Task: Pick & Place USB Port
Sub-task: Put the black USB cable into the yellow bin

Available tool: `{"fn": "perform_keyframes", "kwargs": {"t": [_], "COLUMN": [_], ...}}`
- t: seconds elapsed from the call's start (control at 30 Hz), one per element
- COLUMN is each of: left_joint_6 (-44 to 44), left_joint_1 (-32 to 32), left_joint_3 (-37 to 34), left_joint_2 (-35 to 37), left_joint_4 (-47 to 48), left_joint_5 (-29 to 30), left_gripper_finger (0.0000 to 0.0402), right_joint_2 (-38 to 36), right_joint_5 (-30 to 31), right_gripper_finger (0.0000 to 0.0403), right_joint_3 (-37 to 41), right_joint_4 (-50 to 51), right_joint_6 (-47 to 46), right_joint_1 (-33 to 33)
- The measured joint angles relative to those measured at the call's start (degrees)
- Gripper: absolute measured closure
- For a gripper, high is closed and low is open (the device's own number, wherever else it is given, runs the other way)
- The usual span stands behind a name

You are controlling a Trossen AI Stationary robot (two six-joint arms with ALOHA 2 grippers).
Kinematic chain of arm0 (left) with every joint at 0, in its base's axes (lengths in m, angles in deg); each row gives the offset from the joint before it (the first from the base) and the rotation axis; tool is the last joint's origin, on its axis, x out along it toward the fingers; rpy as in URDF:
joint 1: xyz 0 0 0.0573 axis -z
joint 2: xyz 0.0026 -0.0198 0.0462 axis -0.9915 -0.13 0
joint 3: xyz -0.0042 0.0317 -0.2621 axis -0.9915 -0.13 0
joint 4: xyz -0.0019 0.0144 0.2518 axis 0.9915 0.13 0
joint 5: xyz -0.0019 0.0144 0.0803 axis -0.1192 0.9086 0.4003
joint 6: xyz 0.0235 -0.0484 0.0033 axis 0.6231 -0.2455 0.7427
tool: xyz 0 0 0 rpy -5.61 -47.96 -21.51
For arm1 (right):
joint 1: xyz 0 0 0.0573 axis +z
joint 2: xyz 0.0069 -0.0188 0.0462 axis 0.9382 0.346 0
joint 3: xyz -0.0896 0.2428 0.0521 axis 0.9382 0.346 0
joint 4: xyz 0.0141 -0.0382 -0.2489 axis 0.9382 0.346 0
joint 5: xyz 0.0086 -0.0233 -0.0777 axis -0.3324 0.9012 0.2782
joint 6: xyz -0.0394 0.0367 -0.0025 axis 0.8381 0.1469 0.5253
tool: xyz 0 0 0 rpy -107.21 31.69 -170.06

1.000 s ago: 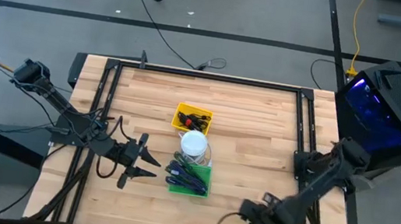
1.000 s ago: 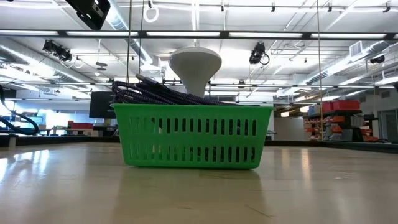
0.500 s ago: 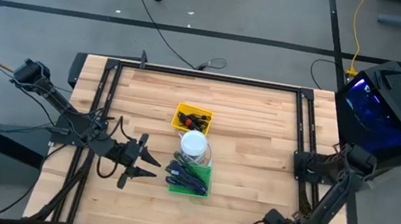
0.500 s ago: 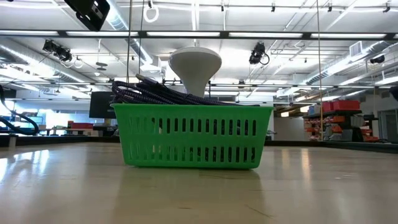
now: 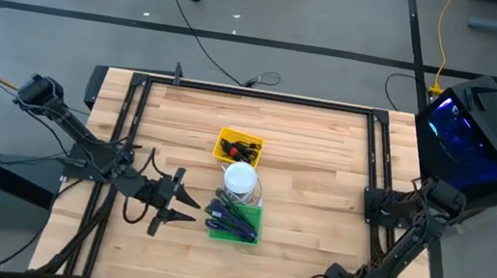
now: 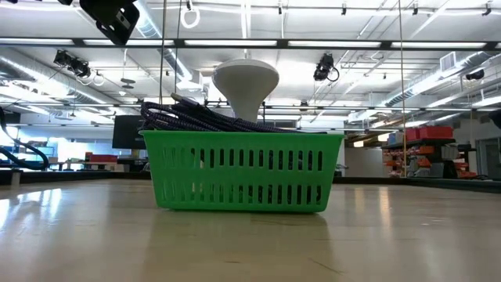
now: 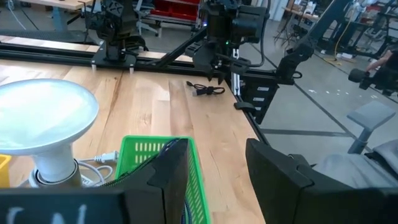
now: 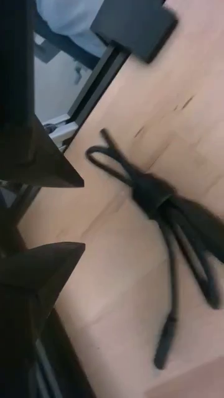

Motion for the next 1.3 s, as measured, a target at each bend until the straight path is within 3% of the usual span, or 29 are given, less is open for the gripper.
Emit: {"fn": "perform_keyframes", "kwargs": {"t": [0.13, 0.5, 0.73, 1.3], "left_joint_6": [0.00, 0.00, 0.00, 0.00], "left_joint_1": [0.00, 0.00, 0.02, 0.02], "left_joint_3": [0.00, 0.00, 0.00, 0.00], "left_joint_2": [0.00, 0.00, 0.00, 0.02], "left_joint_4": [-0.02, -0.04, -0.04, -0.04], "left_joint_5": [0.00, 0.00, 0.00, 0.00], "left_gripper_finger": [0.0236, 0.0236, 0.0236, 0.0236], "right_joint_2": [0.00, -0.01, -0.04, -0.07], "right_joint_5": [3.66, 0.45, 4.00, 8.17], "right_gripper_finger": [0.0252, 0.0252, 0.0252, 0.0252], "right_joint_3": [0.00, 0.02, 0.02, 0.02], "right_joint_4": [-0.78, 2.84, -0.61, -4.47], "right_joint_6": [3.32, 10.08, 13.18, 13.15], "right_joint_1": [-0.97, -4.60, -6.66, -8.43]}}
